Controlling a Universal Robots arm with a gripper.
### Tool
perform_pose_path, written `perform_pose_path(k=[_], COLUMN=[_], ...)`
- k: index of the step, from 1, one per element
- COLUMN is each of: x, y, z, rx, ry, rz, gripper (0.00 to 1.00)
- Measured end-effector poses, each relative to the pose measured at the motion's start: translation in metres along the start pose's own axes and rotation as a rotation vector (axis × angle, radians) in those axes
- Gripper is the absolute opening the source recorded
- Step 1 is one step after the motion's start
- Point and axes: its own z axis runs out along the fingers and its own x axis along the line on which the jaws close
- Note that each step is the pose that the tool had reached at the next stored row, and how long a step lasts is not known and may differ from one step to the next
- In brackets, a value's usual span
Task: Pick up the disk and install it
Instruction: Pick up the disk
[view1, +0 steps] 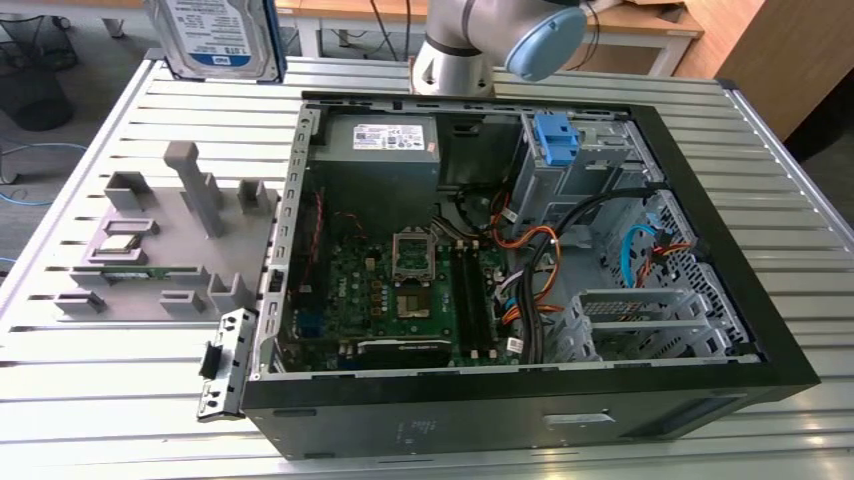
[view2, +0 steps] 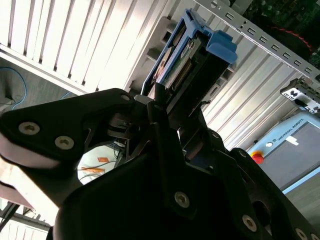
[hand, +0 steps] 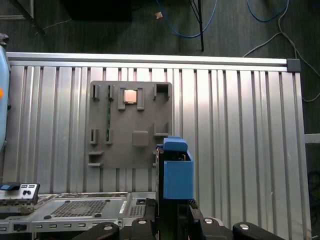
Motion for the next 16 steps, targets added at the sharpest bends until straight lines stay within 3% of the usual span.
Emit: perform_pose_path(k=[16], x=[-0.0011], y=[-0.0617], z=[-0.0053], rx=[0.0001], ry=[-0.0001], rz=[0.0], gripper=[0.35])
